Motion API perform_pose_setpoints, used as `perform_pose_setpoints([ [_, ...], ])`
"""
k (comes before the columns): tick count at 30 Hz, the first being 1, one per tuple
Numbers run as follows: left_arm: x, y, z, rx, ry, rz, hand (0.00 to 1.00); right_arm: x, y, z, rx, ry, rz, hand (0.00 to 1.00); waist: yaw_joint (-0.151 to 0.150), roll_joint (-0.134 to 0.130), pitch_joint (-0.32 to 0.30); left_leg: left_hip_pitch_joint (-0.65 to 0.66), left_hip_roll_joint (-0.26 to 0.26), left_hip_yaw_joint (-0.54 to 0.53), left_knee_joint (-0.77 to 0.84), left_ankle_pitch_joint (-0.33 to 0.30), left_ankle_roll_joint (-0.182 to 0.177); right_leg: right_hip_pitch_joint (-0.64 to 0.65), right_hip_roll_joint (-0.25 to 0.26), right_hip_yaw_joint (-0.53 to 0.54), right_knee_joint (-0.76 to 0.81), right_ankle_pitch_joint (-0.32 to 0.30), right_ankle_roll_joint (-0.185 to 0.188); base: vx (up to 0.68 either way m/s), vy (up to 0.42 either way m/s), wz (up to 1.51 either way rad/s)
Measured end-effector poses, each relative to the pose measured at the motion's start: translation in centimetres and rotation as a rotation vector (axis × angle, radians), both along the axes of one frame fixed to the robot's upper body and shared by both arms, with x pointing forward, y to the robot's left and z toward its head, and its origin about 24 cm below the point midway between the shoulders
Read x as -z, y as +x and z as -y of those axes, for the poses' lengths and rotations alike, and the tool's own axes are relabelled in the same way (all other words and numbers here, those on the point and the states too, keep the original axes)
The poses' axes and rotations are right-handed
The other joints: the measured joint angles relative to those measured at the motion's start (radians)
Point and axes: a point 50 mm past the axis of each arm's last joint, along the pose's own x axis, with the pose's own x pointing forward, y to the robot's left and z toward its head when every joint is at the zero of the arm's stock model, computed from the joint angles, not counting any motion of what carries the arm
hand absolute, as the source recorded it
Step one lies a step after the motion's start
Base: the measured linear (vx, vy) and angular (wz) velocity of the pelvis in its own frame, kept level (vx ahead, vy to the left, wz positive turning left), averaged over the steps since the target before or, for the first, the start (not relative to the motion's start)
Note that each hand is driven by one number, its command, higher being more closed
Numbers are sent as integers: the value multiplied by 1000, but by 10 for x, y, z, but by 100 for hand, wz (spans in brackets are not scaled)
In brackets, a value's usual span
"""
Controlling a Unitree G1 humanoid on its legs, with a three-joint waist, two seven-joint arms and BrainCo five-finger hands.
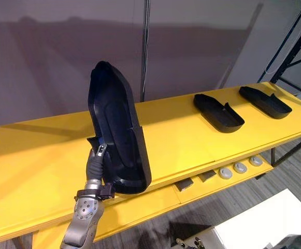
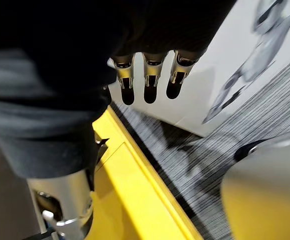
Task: Walk over and take plastic housings, then place them on the shelf
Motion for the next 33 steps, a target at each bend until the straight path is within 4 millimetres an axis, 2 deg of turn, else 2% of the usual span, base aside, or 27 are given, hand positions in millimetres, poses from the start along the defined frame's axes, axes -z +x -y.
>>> perform_pose_setpoints([
  [5,9,9,3,-15,14,-48,100,1,-4,-1,-5,3,-12,0,1,-1,-23,11,-5,-2,-20,2,1,17,-2,-1,-23,5,-7,71,46,5],
  [13,5,46,17,-8,55,-72,100,1,-3,0,-9,-2,-11,0,-15,-2,-26,6,-14,-8,-75,53,-14,-10,-7,-1,-25,4,-8,-37,-32,1],
  [16,10,57,21,-7,47,-115,100,1,0,0,-17,-3,-11,0,-37,-3,-25,17,-12,-11,-135,95,-11,-26,-2,-4,-27,5,-19,-97,-97,2],
  [18,21,64,24,-4,56,-177,100,1,3,-1,-33,-9,-10,0,-49,-5,-24,36,-1,-11,-187,121,-10,-30,12,-5,-34,18,-35,-123,-101,-2],
  [25,38,72,19,-56,2,-304,100,1,13,-6,-59,0,2,0,-90,-18,-14,30,15,3,-253,172,-14,-45,34,3,-90,76,-44,-114,-27,-6],
  [31,39,85,15,-110,5,-343,100,0,18,-9,-64,5,16,0,-92,-24,0,17,26,20,-271,190,-23,-72,47,13,-88,85,-52,-46,0,-7],
  [33,31,92,17,-113,-4,-329,100,-1,22,-11,-69,8,24,0,-94,-23,8,17,30,25,-272,190,-26,-75,52,18,-89,85,-52,-7,6,-8],
])
